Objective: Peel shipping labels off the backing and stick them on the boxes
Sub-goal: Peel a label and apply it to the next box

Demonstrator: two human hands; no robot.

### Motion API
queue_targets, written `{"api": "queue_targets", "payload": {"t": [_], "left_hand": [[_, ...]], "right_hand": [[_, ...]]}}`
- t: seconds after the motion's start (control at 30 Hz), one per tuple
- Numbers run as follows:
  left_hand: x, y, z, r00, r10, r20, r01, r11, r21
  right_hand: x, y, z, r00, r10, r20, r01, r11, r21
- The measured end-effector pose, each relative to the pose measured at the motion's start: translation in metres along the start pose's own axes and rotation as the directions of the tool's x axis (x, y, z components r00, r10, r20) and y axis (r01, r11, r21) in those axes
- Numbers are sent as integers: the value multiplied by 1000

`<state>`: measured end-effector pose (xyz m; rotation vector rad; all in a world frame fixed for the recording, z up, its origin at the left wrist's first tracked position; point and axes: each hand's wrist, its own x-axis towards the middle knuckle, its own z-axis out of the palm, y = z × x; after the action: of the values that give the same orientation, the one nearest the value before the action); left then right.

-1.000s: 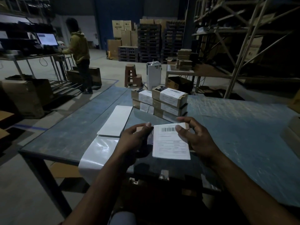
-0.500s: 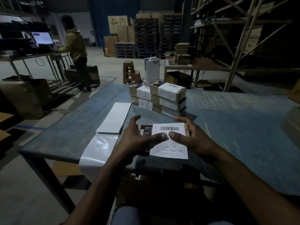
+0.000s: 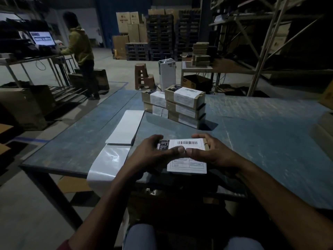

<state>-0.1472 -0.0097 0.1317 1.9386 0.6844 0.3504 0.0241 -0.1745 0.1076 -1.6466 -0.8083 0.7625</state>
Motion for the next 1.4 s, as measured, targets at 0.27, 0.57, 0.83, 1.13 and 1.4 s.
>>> {"api": "queue_targets", "payload": {"t": [0.27, 0.57, 0.83, 1.13, 1.4], "left_hand": [[5, -5, -3, 992, -59, 110, 50, 995, 86], [9, -7, -5, 985, -12, 172, -8, 993, 114], [12, -6, -16, 961, -121, 249, 110, 992, 60], [17, -15, -12, 997, -70, 42, 77, 976, -204], [25, -20, 13, 967, 38, -252, -55, 997, -61]], "right_hand": [[7, 6, -9, 999, 18, 42, -18, 1000, -1], [9, 7, -8, 999, 26, 36, -26, 1000, 8], [-1, 3, -8, 986, 17, 165, -14, 1000, -17], [5, -2, -9, 997, 43, 68, -55, 980, 190], [4, -4, 3, 997, 58, -50, -46, 976, 212]]}}
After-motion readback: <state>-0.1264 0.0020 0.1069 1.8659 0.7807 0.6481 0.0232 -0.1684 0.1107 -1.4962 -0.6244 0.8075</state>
